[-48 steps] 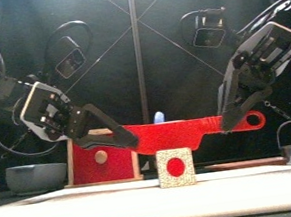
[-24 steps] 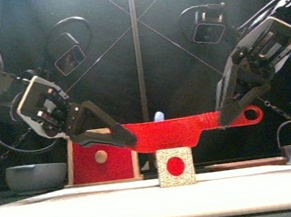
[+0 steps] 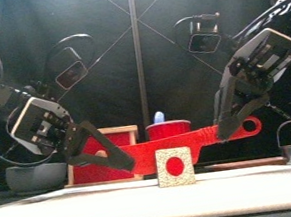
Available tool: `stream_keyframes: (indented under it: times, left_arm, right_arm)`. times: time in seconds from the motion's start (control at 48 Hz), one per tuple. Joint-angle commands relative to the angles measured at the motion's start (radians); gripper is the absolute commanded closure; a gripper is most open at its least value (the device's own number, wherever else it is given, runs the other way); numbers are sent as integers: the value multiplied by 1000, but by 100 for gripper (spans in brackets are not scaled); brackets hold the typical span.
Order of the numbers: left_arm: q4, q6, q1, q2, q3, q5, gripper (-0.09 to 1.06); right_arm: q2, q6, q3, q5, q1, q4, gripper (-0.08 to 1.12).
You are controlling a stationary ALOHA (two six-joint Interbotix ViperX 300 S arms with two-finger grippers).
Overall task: Cut the sushi into 4 pieces with the knife
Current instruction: Cut the sushi into 4 pieces
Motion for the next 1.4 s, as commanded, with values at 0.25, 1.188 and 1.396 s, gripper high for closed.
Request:
stream_keyframes:
  times: [0.25,1.188,1.396]
  left_arm:
    - [-51,6,48,107,-87,52,77]
    - [20,8,-25,-103,-72,107,77]
    - [34,34,-17,-192,-52,107,77]
  right_arm:
    - [95,-2,-37,-35,-21,21,96]
    - [-114,-6,-40,12,46,15,96]
    - [-137,-6,-48,35,49,14,96]
